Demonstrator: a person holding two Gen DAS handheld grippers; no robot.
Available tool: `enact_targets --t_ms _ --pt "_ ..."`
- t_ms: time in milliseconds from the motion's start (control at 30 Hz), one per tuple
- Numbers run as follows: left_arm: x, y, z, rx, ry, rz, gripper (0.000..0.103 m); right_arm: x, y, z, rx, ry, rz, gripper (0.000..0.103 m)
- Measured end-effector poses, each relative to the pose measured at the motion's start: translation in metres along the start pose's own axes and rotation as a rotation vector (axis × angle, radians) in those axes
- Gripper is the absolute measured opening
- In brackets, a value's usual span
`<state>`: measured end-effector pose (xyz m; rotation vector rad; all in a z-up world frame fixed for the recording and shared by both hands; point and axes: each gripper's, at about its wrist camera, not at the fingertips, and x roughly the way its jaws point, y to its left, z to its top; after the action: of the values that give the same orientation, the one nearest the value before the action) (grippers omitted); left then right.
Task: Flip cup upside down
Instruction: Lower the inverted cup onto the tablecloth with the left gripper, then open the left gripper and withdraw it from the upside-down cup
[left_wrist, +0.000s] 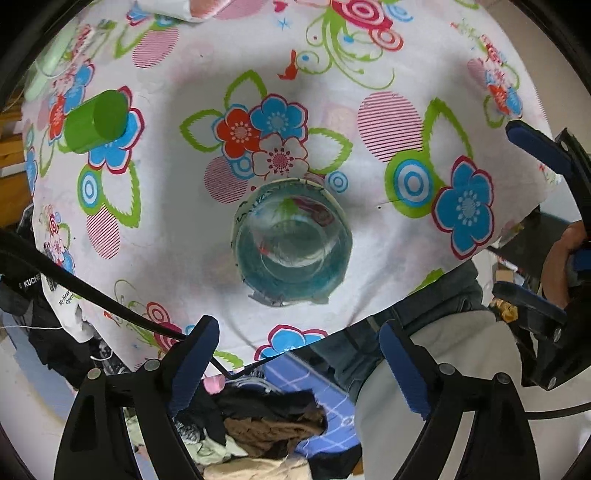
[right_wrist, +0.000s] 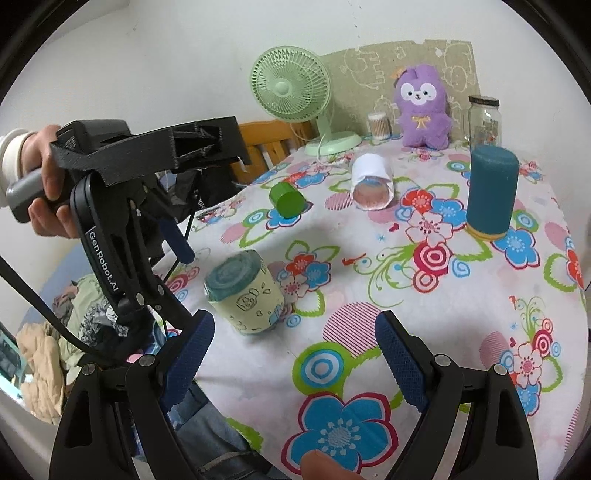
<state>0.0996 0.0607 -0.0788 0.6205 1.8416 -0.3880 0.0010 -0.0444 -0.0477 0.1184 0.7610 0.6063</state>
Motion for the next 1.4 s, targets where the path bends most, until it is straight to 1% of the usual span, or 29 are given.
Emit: enact_targets --t_ms 333,400,533,567,633,667,867,933,967,1033,1233,1267,1400 --pt "-0.016 0.010 -0.031 -0.075 -0.175 -0.053 0.090 -0.011 0.022 0.014 -0.032 -0.035 -0.061 0.090" --pt "-0.020 0.013 -0.036 -0.093 -0.229 -0.043 0.090 -0.013 0.026 0.019 -0.037 -0.042 -0.084 0.090" --pt "-0.028 0.017 -0.048 -0.114 -0.330 -0.067 0.090 -0.016 0.033 0.026 -0.041 -0.058 -0.109 0.090" --pt "-0.029 0.018 -0.050 -0.117 -0.346 -0.070 0.090 -0.017 0.035 0.028 -0.043 -0.063 -0.114 0.091" --pt "-0.033 0.019 -0.058 -0.127 -0.405 -0.071 0.090 -0.019 0.039 0.032 -0.049 -0.073 -0.126 0.095" --pt "-0.036 0.020 -0.060 -0.132 -0.421 -0.071 0.090 -0.020 0.041 0.032 -0.052 -0.079 -0.131 0.095" --pt "-0.051 0.030 -0.087 -0.188 -0.601 -0.047 0.090 -0.026 0.053 0.041 -0.066 -0.113 -0.162 0.095" --pt "-0.054 0.034 -0.095 -0.209 -0.659 -0.040 0.090 -0.028 0.056 0.043 -0.069 -0.125 -0.169 0.097" --pt "-0.054 0.036 -0.097 -0.217 -0.677 -0.043 0.090 -0.029 0.058 0.044 -0.071 -0.132 -0.172 0.099" --pt "-0.057 0.041 -0.106 -0.251 -0.744 -0.054 0.091 -0.032 0.062 0.045 -0.074 -0.147 -0.184 0.101" --pt "-0.057 0.046 -0.124 -0.310 -0.920 -0.070 0.094 -0.038 0.076 0.045 -0.108 -0.192 -0.224 0.101" --pt "-0.057 0.046 -0.127 -0.316 -0.938 -0.070 0.094 -0.040 0.079 0.045 -0.116 -0.201 -0.233 0.101" --pt "-0.052 0.047 -0.141 -0.368 -1.068 -0.072 0.095 -0.044 0.088 0.043 -0.135 -0.239 -0.254 0.103"
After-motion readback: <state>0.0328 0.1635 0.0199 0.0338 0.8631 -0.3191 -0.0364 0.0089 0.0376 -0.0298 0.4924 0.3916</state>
